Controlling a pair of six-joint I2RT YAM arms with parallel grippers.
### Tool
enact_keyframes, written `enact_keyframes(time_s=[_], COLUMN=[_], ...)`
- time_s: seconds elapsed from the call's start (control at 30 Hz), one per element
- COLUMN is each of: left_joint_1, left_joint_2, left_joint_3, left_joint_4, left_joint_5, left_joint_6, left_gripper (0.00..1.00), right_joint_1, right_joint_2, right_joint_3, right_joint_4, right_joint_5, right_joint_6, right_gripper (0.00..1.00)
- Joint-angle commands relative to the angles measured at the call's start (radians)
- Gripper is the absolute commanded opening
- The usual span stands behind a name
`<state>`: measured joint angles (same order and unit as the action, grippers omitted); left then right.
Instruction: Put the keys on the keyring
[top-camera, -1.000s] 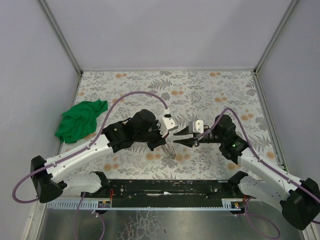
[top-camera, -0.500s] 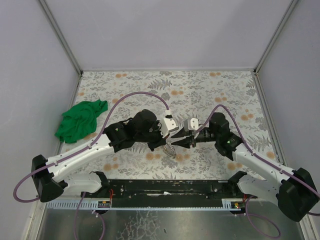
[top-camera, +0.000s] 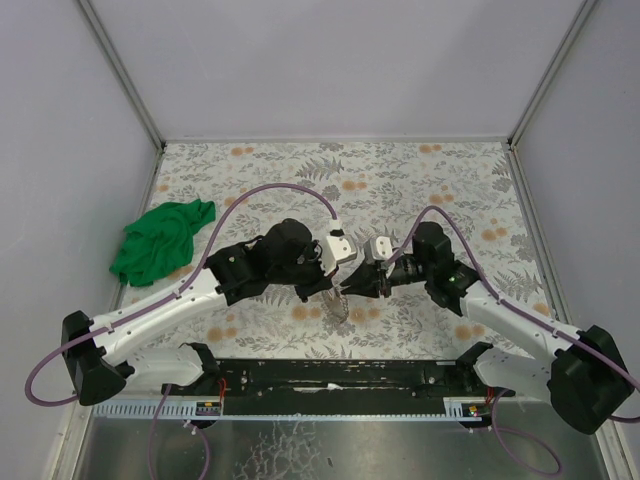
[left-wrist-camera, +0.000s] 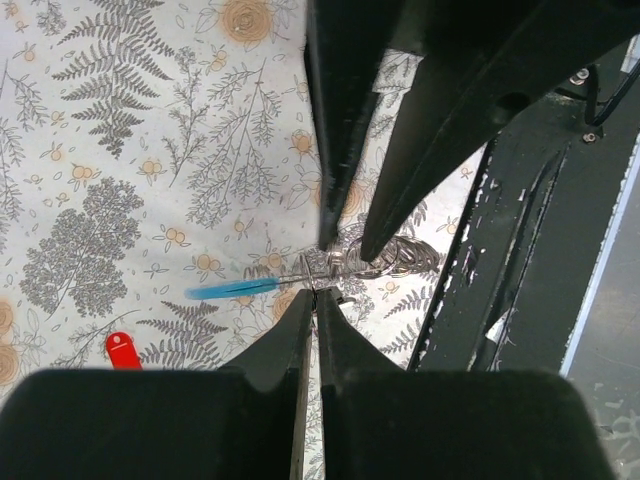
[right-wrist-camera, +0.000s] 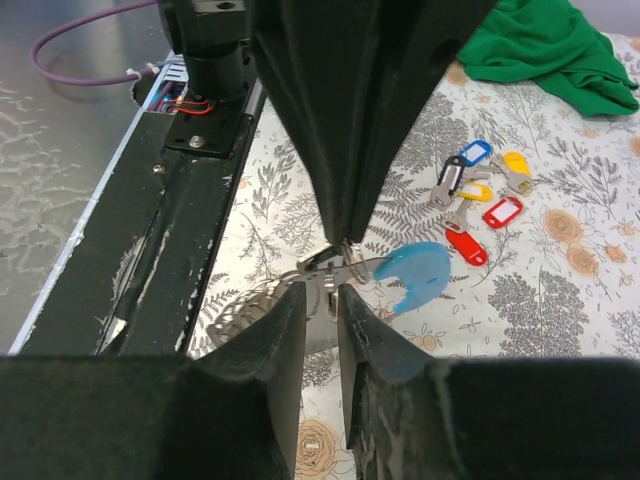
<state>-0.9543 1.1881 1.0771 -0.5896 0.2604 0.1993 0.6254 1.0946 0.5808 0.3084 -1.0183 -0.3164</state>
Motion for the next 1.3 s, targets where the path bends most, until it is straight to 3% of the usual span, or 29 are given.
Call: enact_keyframes(time_s=[0.0,0.23,0.47,0.97,1.17,1.27], left_joint_1=[-0.005,-0.005,-0.006,-0.004,-0.005,-0.004], left_joint_2=[-0.014,-0.01,-0.017,0.009,0.017,0.018], left_joint_3=[0.012,0.01,0.008,0.027,0.033,0.033], left_joint_4=[0.065,0.074,0.074,0.074,0.074,0.083], left_joint_5=[-0.056,-0.063,-0.004,0.054,0.06,0.059], left_joint_6=[-0.003,-0.014,0.003,0.015,0.018,0.016], left_gripper=[0.0,0.0,0.0,0.0,0.0,0.0], right_joint_1=[-0.003,-0.003,-0.003,-0.003,-0.003,-0.003], right_joint_2=[-0.045,-0.131,-0.11,0.032,0.059,0.07], right_joint_3=[0.066,0.047,0.011,0.053,0.057,0.06], right_joint_4=[-0.093,-0.177,0.051,0.128,0.152,0.148], right_joint_5=[-0.092,-0.087,0.064,-0.01,-0.039,-0.05], right_joint_6=[-0.047,-0.123,-0.049,-0.028,-0.009,-0.01], right_gripper=[0.22,0.18,0.31,0.29,0.23,0.12])
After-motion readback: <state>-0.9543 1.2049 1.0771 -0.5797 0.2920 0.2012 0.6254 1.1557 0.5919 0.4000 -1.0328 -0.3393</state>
